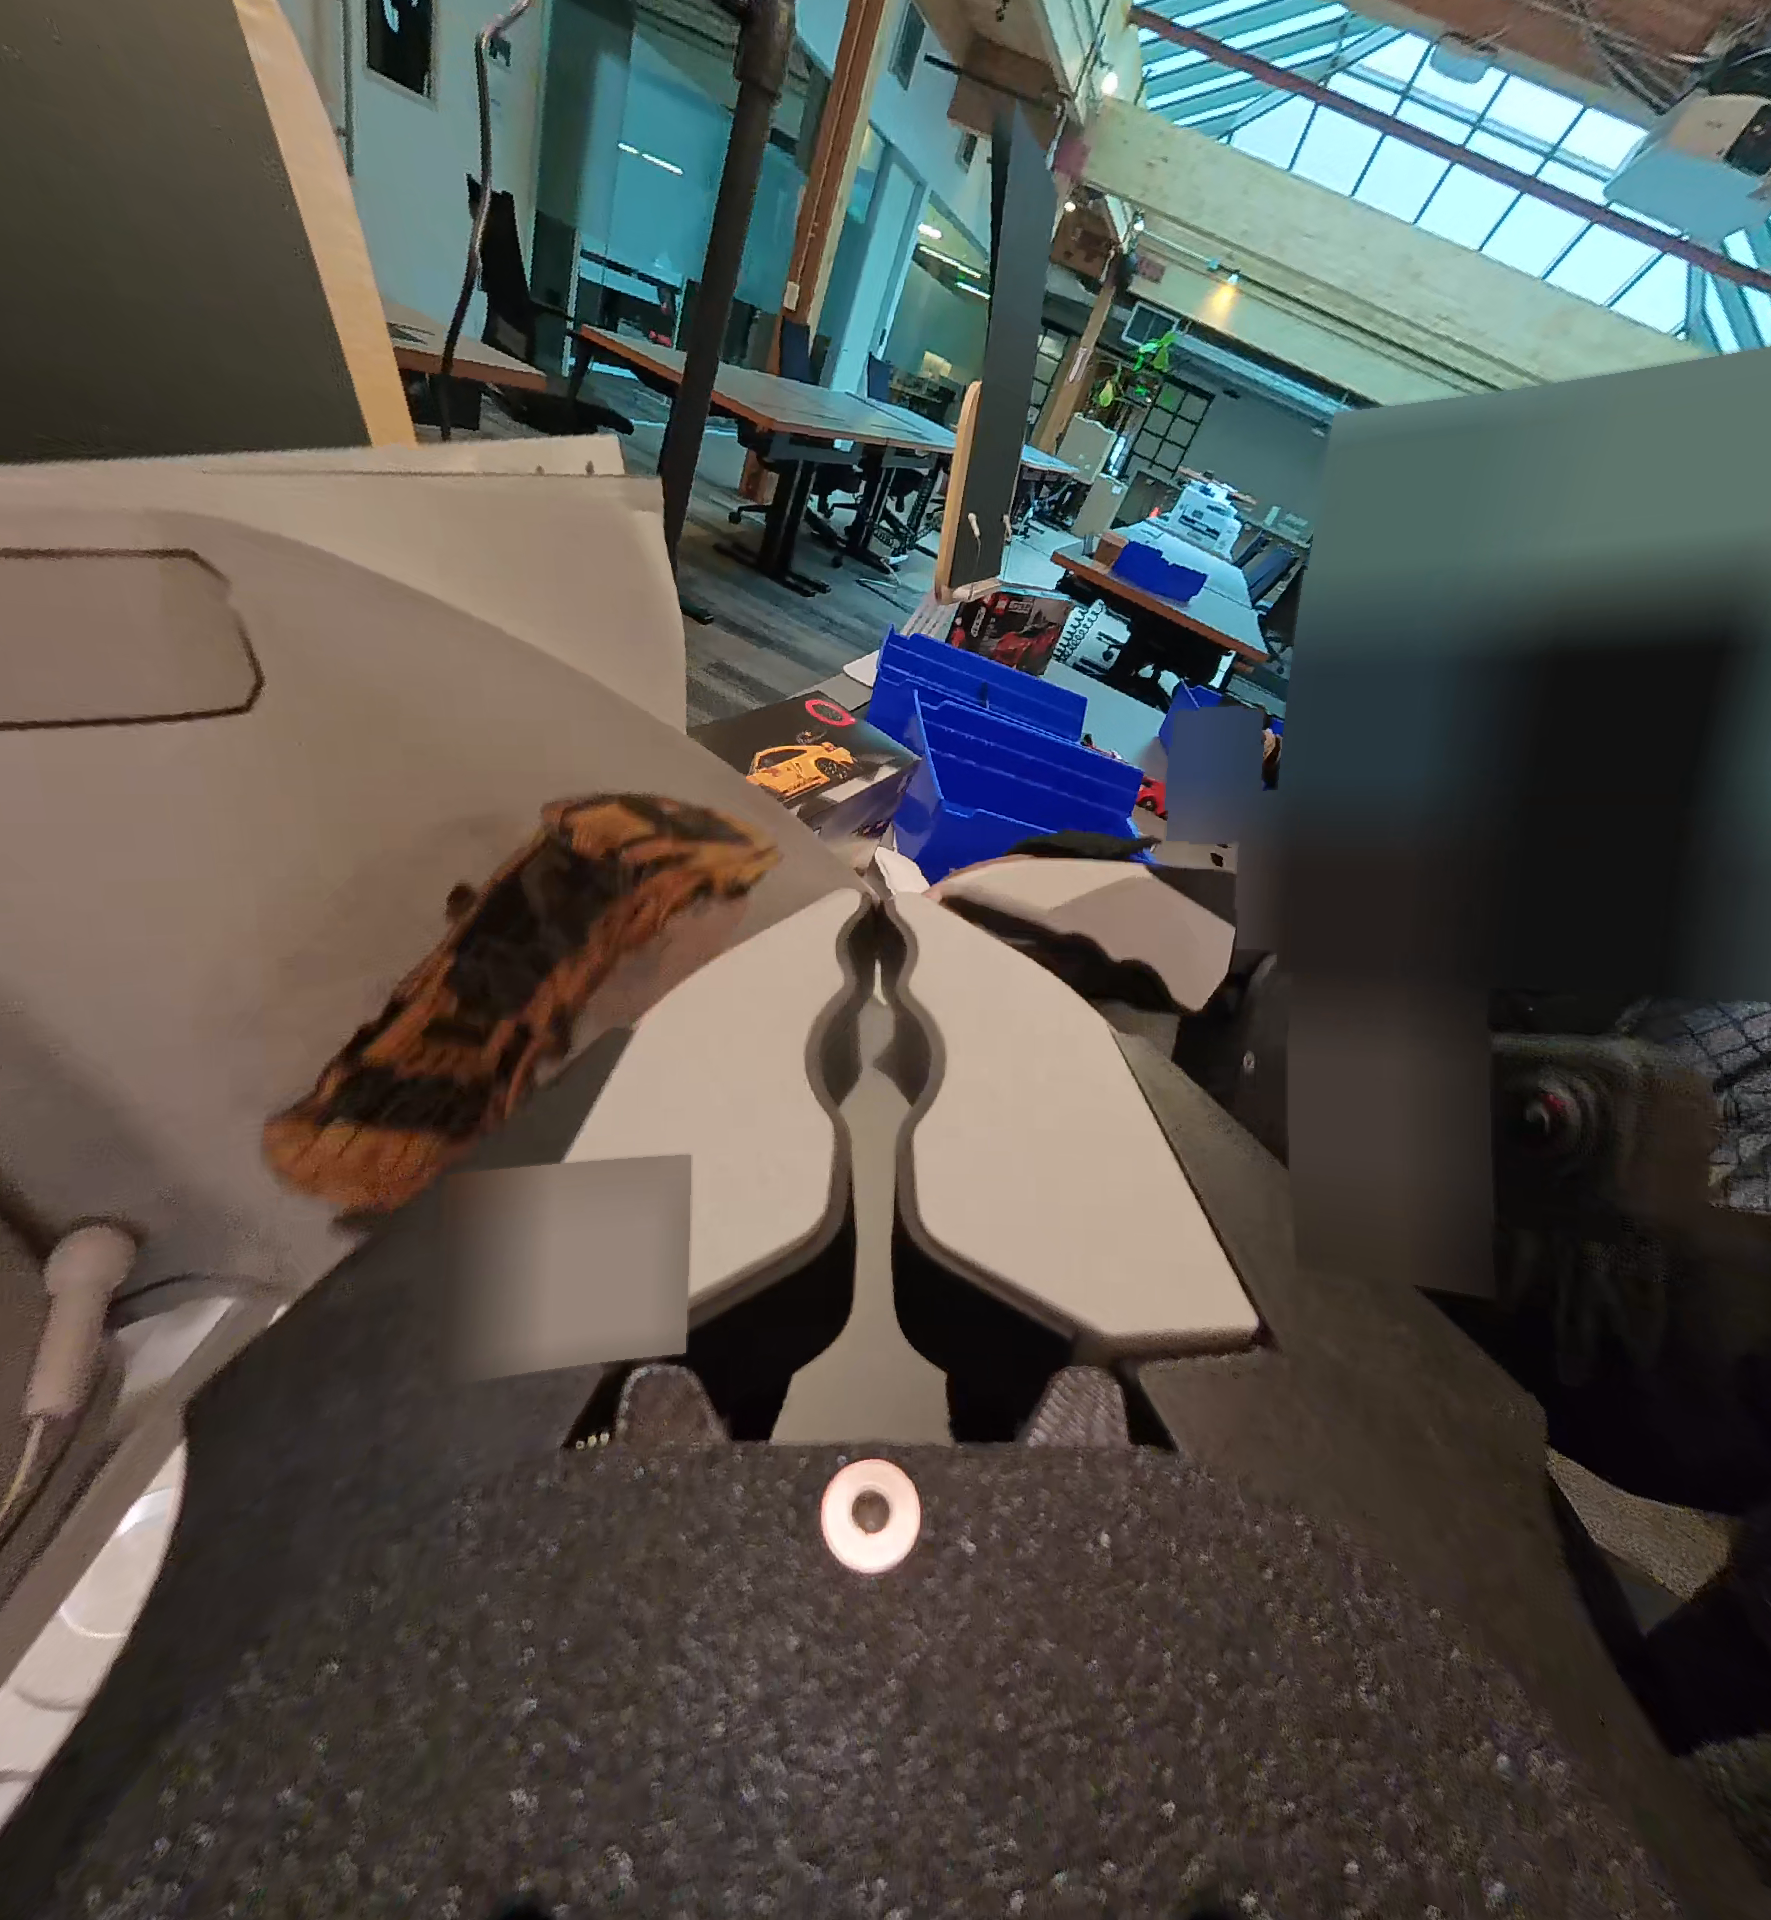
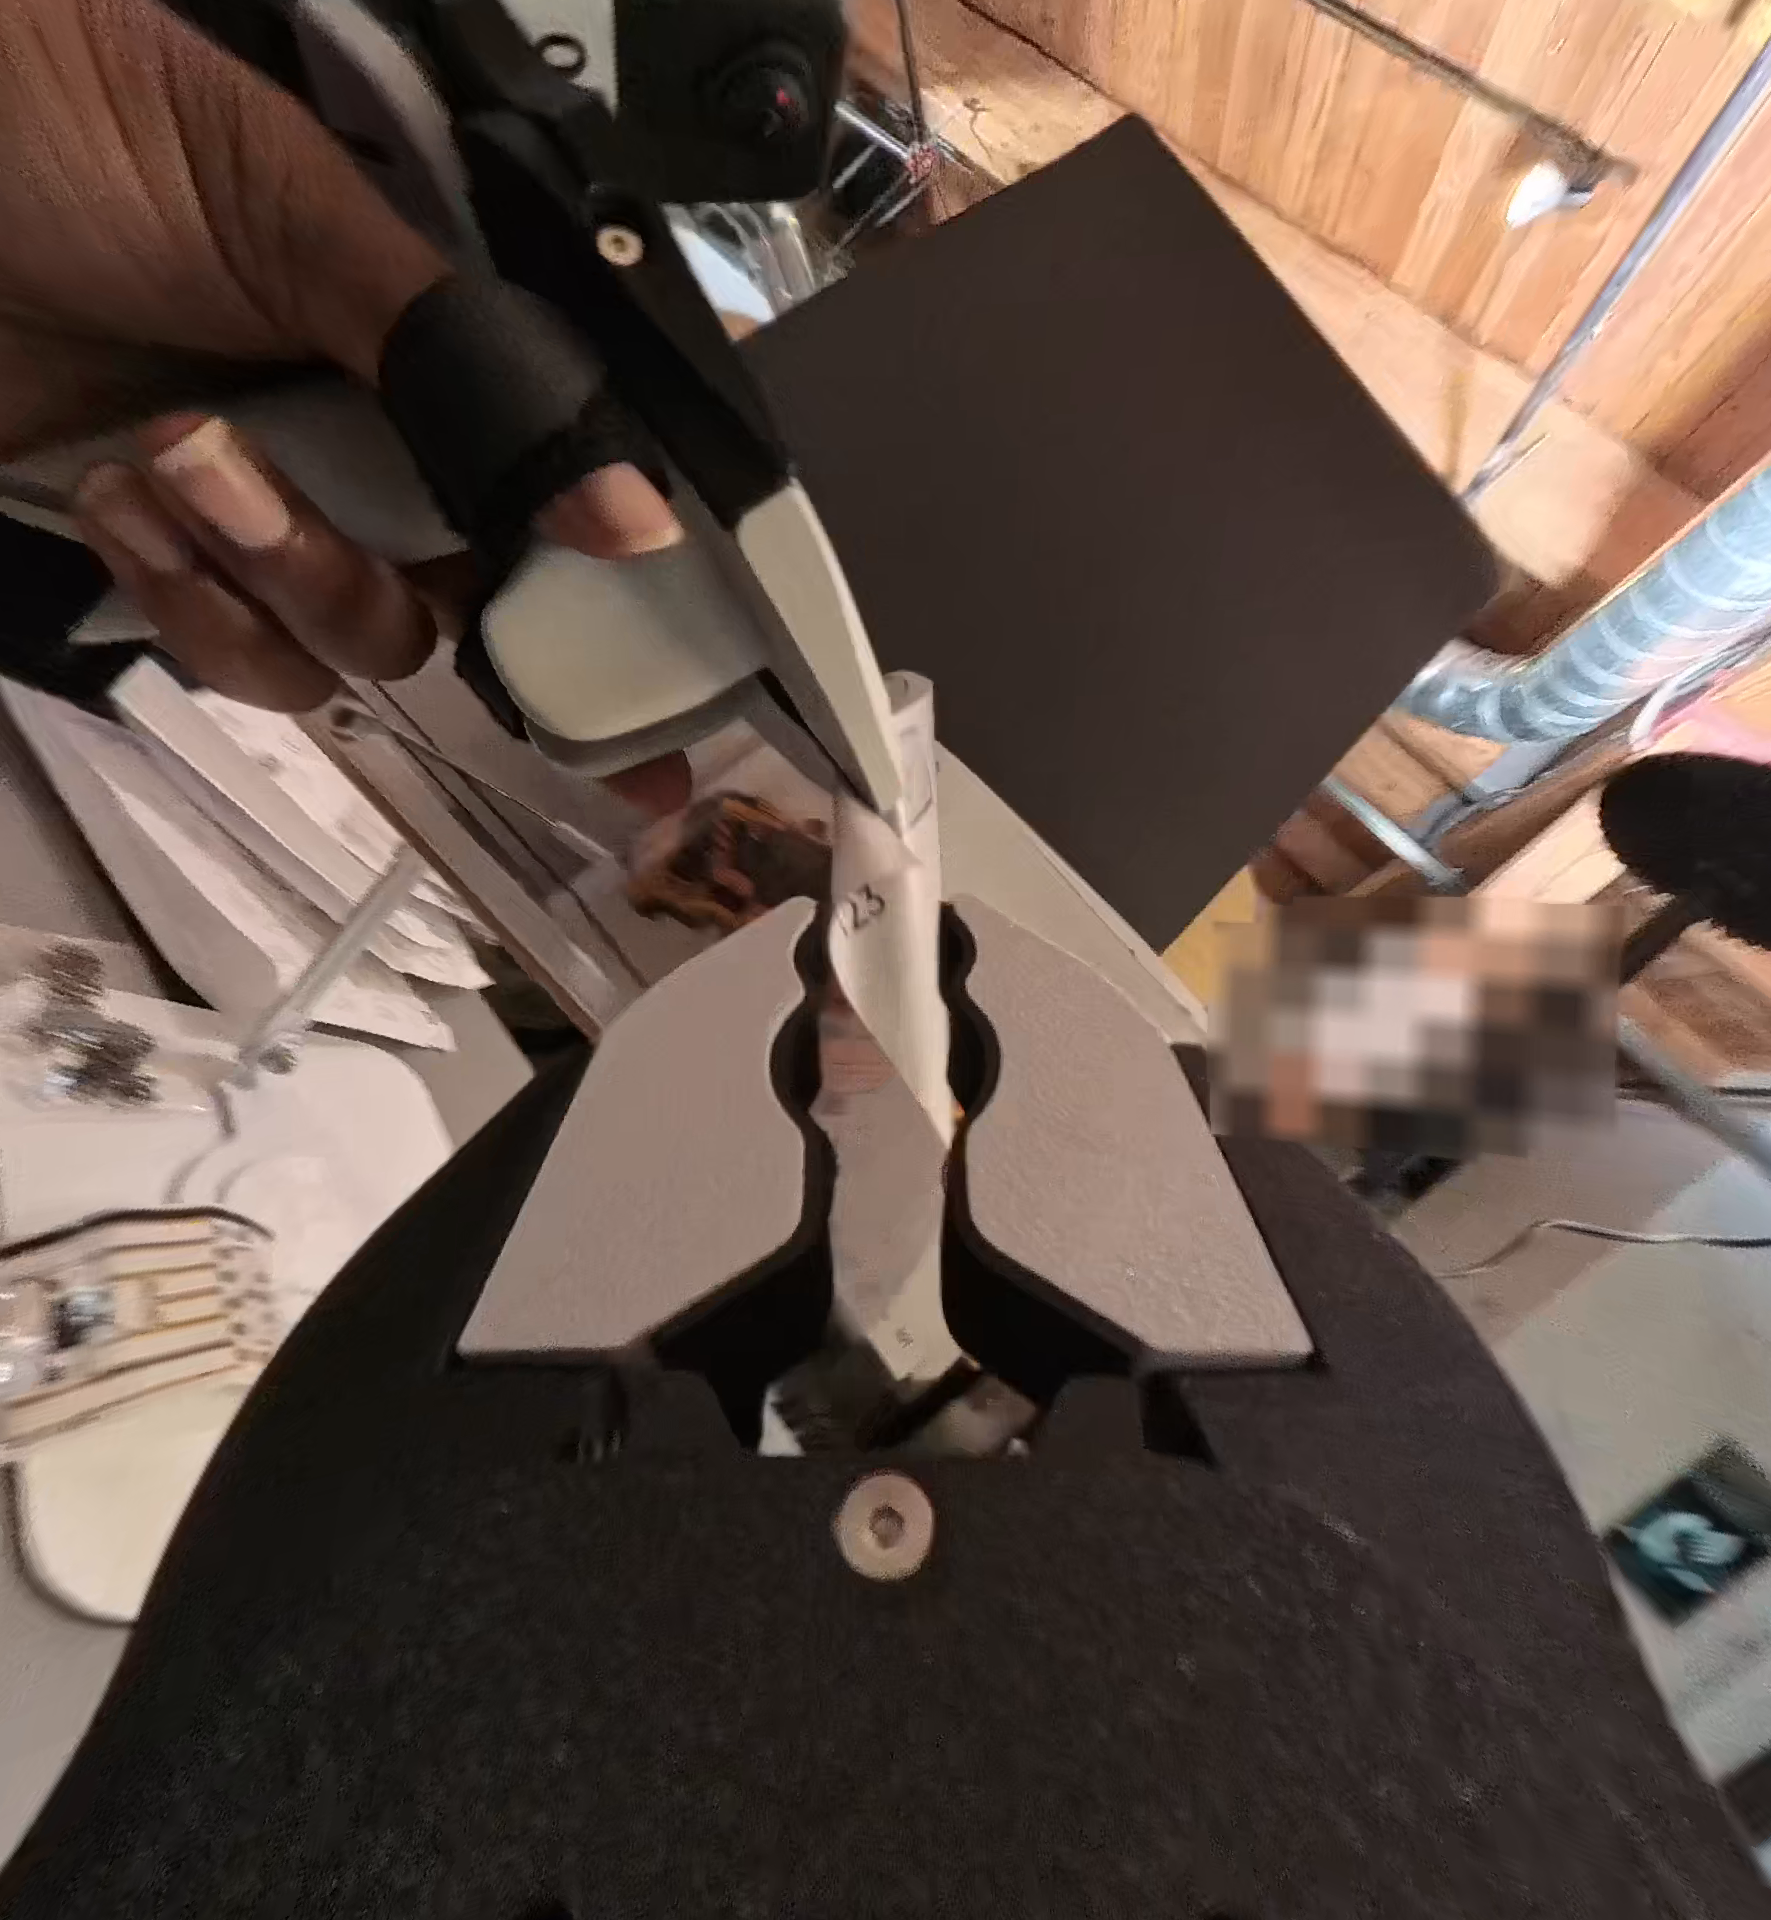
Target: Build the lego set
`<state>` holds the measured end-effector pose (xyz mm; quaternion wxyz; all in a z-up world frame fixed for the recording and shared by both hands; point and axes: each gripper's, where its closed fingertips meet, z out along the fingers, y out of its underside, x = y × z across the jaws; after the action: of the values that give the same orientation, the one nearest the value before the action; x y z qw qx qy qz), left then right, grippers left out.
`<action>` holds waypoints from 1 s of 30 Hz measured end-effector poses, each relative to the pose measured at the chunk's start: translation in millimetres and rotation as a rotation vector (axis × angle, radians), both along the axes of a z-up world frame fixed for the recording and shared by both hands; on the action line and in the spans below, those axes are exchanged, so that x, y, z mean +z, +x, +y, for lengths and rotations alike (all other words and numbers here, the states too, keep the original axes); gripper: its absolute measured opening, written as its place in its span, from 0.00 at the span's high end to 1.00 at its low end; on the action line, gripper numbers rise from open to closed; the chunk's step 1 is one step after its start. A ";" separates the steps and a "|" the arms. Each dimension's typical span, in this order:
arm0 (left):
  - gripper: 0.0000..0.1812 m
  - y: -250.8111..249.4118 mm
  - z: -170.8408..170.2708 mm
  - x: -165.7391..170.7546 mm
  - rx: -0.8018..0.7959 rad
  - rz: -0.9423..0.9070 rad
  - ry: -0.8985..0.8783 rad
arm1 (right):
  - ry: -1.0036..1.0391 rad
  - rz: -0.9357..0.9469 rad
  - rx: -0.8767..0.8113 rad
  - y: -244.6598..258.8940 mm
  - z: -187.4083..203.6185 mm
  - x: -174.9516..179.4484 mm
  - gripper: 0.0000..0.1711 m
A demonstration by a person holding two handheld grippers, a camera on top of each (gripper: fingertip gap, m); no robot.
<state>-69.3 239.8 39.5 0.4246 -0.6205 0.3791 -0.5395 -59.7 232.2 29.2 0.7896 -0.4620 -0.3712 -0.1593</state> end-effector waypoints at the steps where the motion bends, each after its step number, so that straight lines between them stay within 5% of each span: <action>1: 1.00 -5.9 -0.5 3.0 0.000 -0.005 0.006 | -0.038 0.027 0.034 -0.1 -4.2 0.6 0.85; 4: 1.00 -23.9 -0.1 15.7 0.010 -0.029 0.020 | -0.142 0.075 0.083 1.7 -11.8 0.9 0.78; 13: 1.00 -42.8 -5.0 30.8 0.004 -0.012 0.058 | -0.166 -0.125 -0.144 10.2 11.1 8.6 0.72; 14: 1.00 -43.8 -5.6 31.7 0.001 -0.011 0.058 | -0.183 -0.158 -0.135 7.3 12.3 6.8 0.77; 15: 1.00 -44.9 -5.5 31.8 0.002 -0.004 0.057 | -0.191 -0.192 -0.136 5.6 12.1 6.0 0.97; 18: 0.86 -59.0 2.6 33.8 0.049 0.033 0.102 | -0.307 -0.126 -0.137 5.3 9.8 5.1 1.00; 23: 0.88 -96.7 34.6 -16.0 0.265 0.472 0.439 | -0.540 0.154 -0.009 0.9 -5.5 2.9 1.00; 30: 0.91 -99.8 90.0 -82.7 0.434 0.993 0.711 | -0.661 0.277 0.126 -30.5 -20.5 10.3 1.00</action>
<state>-169.1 329.8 -43.2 0.4779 -0.6802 0.5516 0.0682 -90.2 211.7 39.5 0.6486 -0.6857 -0.3198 0.0824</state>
